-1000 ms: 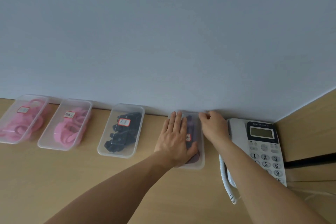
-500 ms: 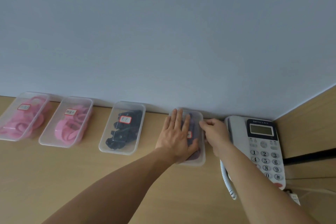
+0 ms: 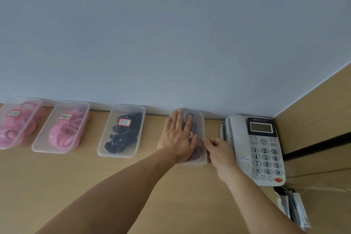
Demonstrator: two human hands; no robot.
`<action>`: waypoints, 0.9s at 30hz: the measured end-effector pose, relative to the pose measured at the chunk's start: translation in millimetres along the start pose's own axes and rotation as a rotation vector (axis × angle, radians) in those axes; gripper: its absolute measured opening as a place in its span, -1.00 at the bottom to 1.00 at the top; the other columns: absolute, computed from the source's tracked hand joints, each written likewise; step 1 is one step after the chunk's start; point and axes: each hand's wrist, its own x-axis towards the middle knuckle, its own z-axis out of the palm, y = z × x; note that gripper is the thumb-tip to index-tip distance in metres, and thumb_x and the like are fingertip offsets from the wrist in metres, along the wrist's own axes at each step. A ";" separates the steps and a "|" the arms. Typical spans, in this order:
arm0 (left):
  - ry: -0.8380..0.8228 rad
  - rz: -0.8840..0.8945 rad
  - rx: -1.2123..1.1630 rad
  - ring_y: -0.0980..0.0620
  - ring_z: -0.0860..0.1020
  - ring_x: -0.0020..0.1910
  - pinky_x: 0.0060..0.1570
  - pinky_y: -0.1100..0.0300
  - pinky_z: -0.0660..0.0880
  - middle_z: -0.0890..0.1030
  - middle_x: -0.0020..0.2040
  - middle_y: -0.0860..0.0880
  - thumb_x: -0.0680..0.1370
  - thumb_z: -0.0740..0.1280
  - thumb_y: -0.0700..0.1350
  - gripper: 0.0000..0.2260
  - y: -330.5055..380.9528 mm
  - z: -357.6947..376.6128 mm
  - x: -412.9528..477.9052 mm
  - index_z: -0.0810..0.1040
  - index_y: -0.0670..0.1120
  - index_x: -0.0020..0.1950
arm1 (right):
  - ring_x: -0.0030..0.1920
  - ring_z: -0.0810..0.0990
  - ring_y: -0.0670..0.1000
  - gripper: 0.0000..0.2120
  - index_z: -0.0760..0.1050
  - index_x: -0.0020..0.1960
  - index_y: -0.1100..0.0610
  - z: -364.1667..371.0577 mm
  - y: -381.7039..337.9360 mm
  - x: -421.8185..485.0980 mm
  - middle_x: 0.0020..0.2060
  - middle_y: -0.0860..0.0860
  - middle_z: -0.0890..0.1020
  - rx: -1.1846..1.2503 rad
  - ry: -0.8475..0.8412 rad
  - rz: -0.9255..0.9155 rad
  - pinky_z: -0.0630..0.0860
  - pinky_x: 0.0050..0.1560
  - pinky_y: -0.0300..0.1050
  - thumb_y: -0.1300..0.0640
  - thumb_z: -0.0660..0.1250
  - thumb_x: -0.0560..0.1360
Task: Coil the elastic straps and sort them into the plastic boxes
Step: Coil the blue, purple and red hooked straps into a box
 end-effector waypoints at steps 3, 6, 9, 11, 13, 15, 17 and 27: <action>0.015 -0.013 -0.009 -0.15 -0.24 0.59 0.47 -0.01 -0.35 -0.16 0.61 -0.21 0.56 -0.28 0.23 -0.32 0.5 -0.6 0.6 -0.15 -0.06 0.62 | -0.42 0.53 -0.02 -0.79 0.60 -0.19 0.20 1.5 -5.0 0.4 -0.39 0.06 0.60 -0.040 0.035 -0.033 0.45 -0.41 -0.13 0.09 0.39 0.55; 0.018 -0.030 -0.011 -0.15 -0.22 0.59 0.47 0.00 -0.33 -0.16 0.61 -0.21 0.56 -0.28 0.22 -0.32 1.2 -1.5 1.8 -0.13 -0.08 0.62 | -0.32 0.56 0.04 -0.85 0.62 -0.13 0.19 3.4 -9.8 -1.6 -0.31 0.07 0.64 -0.135 0.060 -0.122 0.50 -0.26 -0.03 0.12 0.38 0.55; 0.011 -0.021 -0.005 -0.15 -0.22 0.59 0.49 -0.01 -0.30 -0.16 0.61 -0.21 0.59 -0.25 0.20 -0.35 0.2 -2.9 0.7 -0.13 -0.10 0.62 | -0.42 0.55 0.02 -0.92 0.62 -0.01 0.16 -2.8 0.1 -11.1 -0.35 0.05 0.65 -0.019 -0.063 -0.080 0.50 -0.39 -0.11 0.19 0.36 0.56; 0.014 -0.018 0.004 -0.17 -0.21 0.59 0.51 -0.02 -0.27 -0.15 0.61 -0.22 0.61 -0.22 0.17 -0.37 -0.3 -3.2 0.3 -0.12 -0.12 0.62 | -0.54 0.48 -0.01 -0.95 0.59 -0.02 0.15 -4.3 10.3 -19.7 -0.50 0.01 0.57 0.027 -0.081 -0.059 0.43 -0.50 -0.18 0.20 0.36 0.56; -0.002 -0.019 -0.008 -0.15 -0.23 0.59 0.50 -0.01 -0.28 -0.16 0.61 -0.21 0.63 -0.20 0.15 -0.38 0.6 -5.2 0.6 -0.13 -0.15 0.61 | -0.60 0.44 -0.03 -0.94 0.57 -0.10 0.13 -1.5 16.2 -24.4 -0.59 0.00 0.52 0.007 -0.021 -0.091 0.39 -0.56 -0.19 0.19 0.36 0.56; -0.026 -0.023 -0.050 -0.11 -0.26 0.58 0.50 0.03 -0.31 -0.20 0.61 -0.19 0.65 -0.17 0.15 -0.38 -1.2 -9.3 0.1 -0.17 -0.18 0.60 | -0.63 0.43 -0.05 -0.89 0.55 -0.15 0.10 3.0 15.9 -27.1 -0.61 0.01 0.51 -0.024 0.023 -0.128 0.37 -0.59 -0.21 0.18 0.35 0.56; -0.018 -0.015 -0.077 -0.06 -0.34 0.56 0.50 0.07 -0.35 -0.28 0.60 -0.16 0.62 -0.19 0.21 -0.33 -3.0 -11.1 -4.3 -0.23 -0.17 0.59 | -0.62 0.45 -0.03 -0.89 0.55 -0.14 0.11 4.4 14.3 -28.7 -0.60 0.02 0.53 -0.029 0.030 -0.141 0.39 -0.56 -0.18 0.16 0.35 0.56; -0.028 -0.037 -0.100 0.01 -0.43 0.48 0.49 0.07 -0.32 -0.25 0.60 -0.17 0.49 -0.34 0.26 -0.22 -5.2 -2.3 -22.6 -0.20 -0.20 0.59 | -0.43 0.58 0.07 -0.84 0.52 0.01 0.16 1.3 24.4 -33.3 -0.37 0.07 0.63 0.034 -0.109 -0.149 0.58 -0.31 0.03 0.20 0.45 0.48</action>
